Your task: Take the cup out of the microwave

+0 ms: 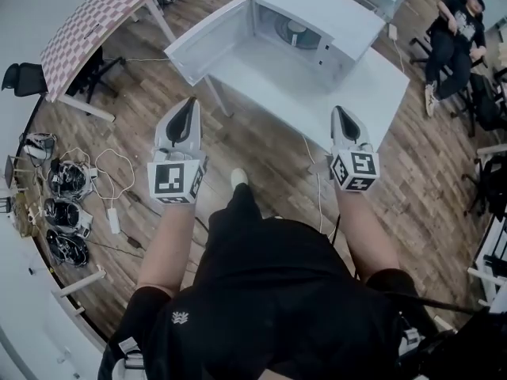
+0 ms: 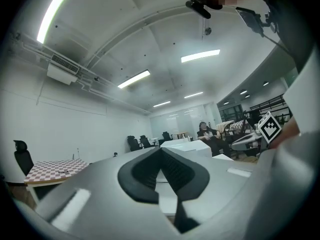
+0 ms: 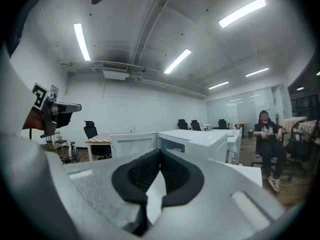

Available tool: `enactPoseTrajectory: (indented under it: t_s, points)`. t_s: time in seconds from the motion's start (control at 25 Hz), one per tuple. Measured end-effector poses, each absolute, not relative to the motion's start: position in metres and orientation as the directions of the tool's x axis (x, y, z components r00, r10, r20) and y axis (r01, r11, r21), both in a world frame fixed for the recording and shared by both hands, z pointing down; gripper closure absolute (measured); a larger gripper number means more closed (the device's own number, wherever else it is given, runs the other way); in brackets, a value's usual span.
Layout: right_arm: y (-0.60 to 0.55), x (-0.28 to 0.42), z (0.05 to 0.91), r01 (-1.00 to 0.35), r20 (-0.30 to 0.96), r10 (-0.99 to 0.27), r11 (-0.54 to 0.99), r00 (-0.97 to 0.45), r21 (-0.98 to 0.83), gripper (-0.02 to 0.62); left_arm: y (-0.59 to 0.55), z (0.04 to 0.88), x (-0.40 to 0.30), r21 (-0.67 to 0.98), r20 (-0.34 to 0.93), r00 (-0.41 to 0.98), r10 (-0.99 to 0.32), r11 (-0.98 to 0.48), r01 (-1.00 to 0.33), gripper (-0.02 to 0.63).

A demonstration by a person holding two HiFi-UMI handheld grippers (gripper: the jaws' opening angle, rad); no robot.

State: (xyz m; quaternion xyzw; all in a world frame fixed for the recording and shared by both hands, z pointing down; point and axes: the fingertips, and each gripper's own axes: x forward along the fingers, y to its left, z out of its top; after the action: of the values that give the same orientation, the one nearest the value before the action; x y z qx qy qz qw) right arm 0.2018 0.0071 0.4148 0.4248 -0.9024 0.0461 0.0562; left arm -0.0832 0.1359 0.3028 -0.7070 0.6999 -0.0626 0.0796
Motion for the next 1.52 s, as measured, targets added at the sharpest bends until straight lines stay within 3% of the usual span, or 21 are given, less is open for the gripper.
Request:
enactPoseTrajectory:
  t_s: [1.0,1.52]
  points:
    - [-0.151,0.038,0.401,-0.916,0.142,-0.906,0.402,-0.399,-0.006,0.592,-0.092,0.303,-0.240,-0.176,-0.036,0.323,-0.946,-0.312,-0.934,0.600]
    - [-0.195,0.026,0.404,-0.931,0.166,-0.921,0.364,-0.354,0.035,0.592,-0.152,0.301,-0.221,-0.129,-0.078,0.399,-0.913,-0.388,-0.913,0.600]
